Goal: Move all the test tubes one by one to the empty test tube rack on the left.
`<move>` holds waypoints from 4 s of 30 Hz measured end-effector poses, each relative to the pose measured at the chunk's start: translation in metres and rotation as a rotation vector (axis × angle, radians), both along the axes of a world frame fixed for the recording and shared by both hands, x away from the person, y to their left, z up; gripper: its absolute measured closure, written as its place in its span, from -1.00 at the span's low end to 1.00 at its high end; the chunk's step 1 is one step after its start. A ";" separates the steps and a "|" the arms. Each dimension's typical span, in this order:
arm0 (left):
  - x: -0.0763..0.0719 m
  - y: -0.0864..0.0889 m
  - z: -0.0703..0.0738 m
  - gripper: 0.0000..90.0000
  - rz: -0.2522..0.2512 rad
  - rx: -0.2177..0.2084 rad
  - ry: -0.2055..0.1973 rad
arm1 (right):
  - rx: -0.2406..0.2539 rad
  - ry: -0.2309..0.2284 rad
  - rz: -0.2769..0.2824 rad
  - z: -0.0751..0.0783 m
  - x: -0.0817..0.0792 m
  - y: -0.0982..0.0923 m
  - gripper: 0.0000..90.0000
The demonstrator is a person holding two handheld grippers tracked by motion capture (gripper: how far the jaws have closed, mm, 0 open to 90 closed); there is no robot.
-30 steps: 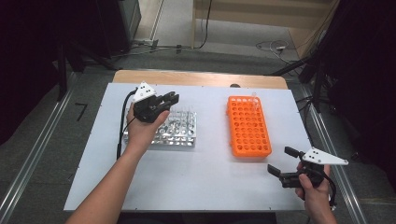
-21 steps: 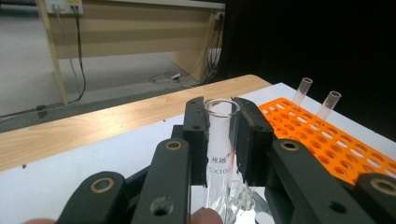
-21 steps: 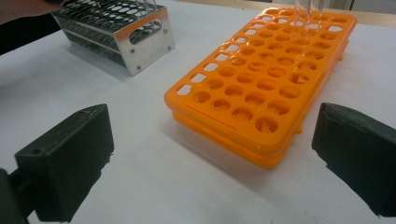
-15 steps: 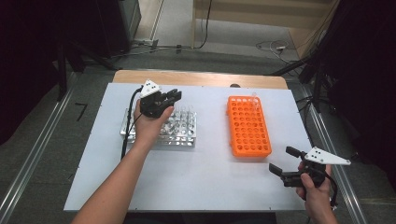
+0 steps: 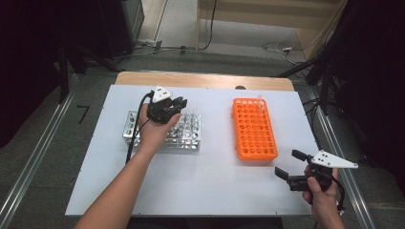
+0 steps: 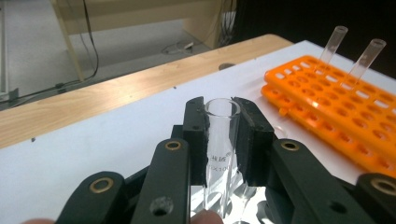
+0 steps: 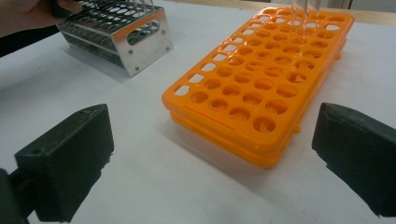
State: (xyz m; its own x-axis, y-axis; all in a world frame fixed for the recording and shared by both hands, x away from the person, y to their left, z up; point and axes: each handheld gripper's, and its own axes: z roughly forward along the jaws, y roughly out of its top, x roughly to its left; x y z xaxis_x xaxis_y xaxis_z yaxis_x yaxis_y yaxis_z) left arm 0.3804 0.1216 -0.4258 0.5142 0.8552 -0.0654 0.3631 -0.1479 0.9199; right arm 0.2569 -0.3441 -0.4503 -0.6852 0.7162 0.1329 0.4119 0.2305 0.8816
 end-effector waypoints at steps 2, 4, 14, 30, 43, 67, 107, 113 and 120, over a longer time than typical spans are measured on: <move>-0.001 -0.001 -0.001 0.68 0.003 0.010 0.010 | -0.001 0.003 0.001 0.000 0.000 0.001 -1.00; -0.001 -0.001 -0.002 0.67 0.002 0.019 0.017 | -0.001 0.002 0.003 -0.001 0.000 0.001 -1.00; -0.002 0.004 -0.004 0.63 0.001 0.006 0.077 | -0.007 0.004 0.003 -0.001 0.000 0.002 -1.00; -0.042 0.017 0.012 -0.73 -0.074 -0.120 0.027 | -0.013 0.002 0.003 -0.001 0.001 0.004 -1.00; -0.095 0.022 0.011 -1.00 -0.162 -0.137 -0.021 | -0.007 0.005 -0.002 0.000 0.004 0.007 -1.00; -0.165 0.047 -0.005 -1.00 -0.173 -0.162 -0.045 | -0.008 0.007 -0.005 0.023 0.042 0.025 -1.00; -0.172 0.050 -0.025 -1.00 -0.170 -0.159 -0.018 | -0.189 0.158 -0.174 0.012 0.177 0.065 0.37; -0.172 0.047 -0.026 -1.00 -0.177 -0.154 -0.012 | -0.215 0.176 -0.188 0.006 0.184 0.068 0.43; -0.171 0.049 -0.027 -1.00 -0.173 -0.155 -0.011 | -0.235 0.179 -0.200 0.000 0.191 0.071 0.52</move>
